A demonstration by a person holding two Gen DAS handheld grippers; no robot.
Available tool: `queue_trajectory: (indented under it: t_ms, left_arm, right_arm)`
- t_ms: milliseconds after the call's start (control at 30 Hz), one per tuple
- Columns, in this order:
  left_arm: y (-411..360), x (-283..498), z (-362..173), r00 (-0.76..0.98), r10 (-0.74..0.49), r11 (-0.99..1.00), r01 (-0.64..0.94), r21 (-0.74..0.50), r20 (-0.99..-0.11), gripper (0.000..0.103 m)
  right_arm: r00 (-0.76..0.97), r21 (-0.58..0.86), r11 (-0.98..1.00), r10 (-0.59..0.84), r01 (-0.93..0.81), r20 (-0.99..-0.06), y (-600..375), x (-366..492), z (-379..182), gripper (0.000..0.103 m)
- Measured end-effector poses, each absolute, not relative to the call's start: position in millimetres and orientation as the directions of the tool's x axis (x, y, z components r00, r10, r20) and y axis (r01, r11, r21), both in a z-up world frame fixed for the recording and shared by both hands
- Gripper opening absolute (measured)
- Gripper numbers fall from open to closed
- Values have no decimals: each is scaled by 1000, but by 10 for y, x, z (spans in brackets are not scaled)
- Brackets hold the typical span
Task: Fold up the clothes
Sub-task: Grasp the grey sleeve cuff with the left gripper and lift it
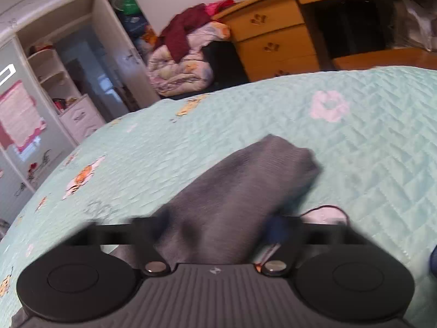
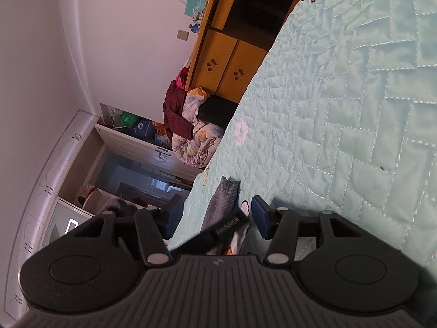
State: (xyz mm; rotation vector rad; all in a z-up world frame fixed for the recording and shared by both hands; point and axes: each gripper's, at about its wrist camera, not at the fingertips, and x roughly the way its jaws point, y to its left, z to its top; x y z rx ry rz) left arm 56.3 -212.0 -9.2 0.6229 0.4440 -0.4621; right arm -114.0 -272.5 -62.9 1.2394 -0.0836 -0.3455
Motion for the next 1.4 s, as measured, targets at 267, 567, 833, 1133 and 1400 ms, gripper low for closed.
queue_trajectory:
  t_ms: [267, 567, 833, 1133, 1400]
  left_arm:
    - [-1427, 572, 581, 767, -401, 836, 530, 141, -502, 8]
    - [345, 652, 1634, 812, -373, 927, 339, -159, -449, 8]
    - [1264, 343, 2072, 869, -321, 940, 245, -236, -377, 8]
    - [1764, 163, 2399, 885, -355, 912, 257, -321, -300, 8]
    - [2612, -229, 2424, 939, -298, 879, 200, -433, -171, 8]
  right_arm:
    - [950, 900, 362, -276, 244, -146, -2620, -1142, -579, 60]
    - [967, 823, 558, 134, 108, -218, -2237, -649, -329, 61]
    - [757, 643, 755, 493, -127, -429, -1219, -237, -184, 65]
    - [654, 522, 805, 560, -282, -508, -737, -181, -31, 42]
    - [652, 342, 872, 489, -350, -580, -225, -403, 311, 6]
